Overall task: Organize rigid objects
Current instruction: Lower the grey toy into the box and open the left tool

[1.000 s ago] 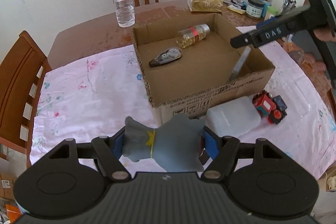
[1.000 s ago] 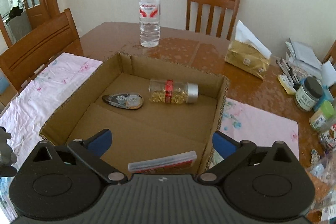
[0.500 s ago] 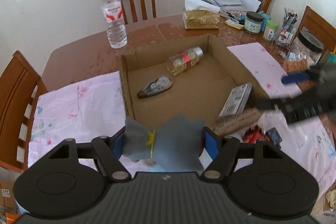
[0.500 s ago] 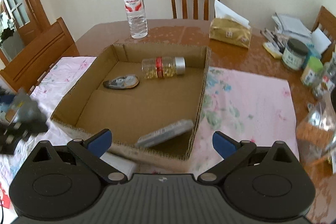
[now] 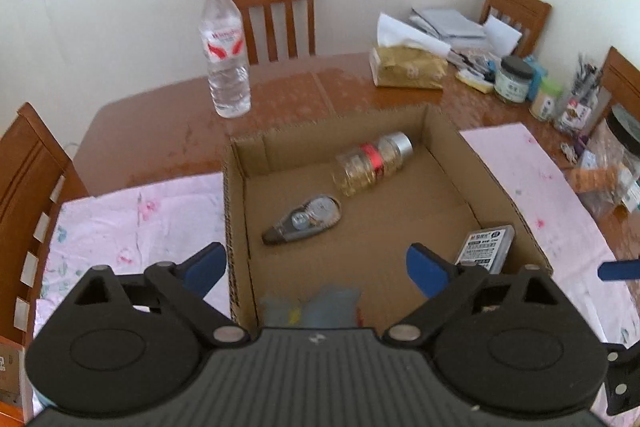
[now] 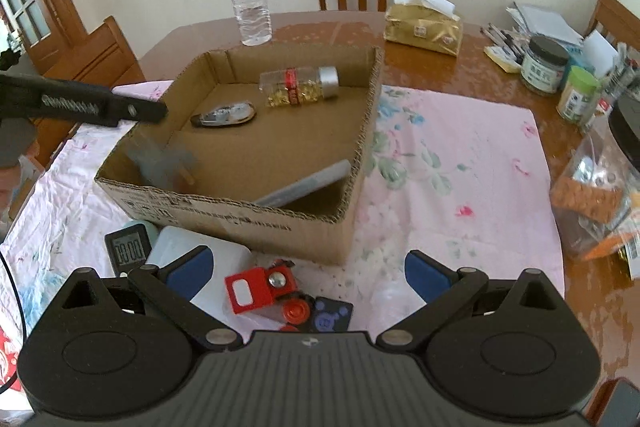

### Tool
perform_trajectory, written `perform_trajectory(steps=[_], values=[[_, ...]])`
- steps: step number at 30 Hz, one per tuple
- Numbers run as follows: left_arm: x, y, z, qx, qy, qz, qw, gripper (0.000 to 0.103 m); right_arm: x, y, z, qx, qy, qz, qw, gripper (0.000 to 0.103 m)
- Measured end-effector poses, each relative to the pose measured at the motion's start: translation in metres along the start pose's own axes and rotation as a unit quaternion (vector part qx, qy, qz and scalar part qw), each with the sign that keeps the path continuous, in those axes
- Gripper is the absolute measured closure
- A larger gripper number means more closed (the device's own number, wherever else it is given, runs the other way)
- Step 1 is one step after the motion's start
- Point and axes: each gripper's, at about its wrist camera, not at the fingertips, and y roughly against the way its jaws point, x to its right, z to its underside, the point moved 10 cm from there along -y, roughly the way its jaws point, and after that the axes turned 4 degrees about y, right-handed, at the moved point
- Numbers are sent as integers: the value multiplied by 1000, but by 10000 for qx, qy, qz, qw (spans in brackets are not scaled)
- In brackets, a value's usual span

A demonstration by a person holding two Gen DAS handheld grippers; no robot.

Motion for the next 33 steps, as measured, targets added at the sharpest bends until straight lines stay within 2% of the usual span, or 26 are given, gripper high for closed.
perform_trajectory(steps=[10,15,20,27,33], values=[[-21,10,24,-149,38,-386,9991,6,-3,-7,3,-51,-105,76,9999,0],[-32,19,44,-162,122,-320,9993,6,-12,-7,9,-119,-136,212,9996,0],[-42,21,64,-200,144,-185,9995,6,-22,-1,18,-210,-252,568,9979,0],[-59,-2,88,-377,232,-245,9987,6,-30,16,36,-342,-442,1056,9928,0],[-62,-21,104,-567,148,-123,9982,6,-29,31,53,-404,-702,1330,9878,0]])
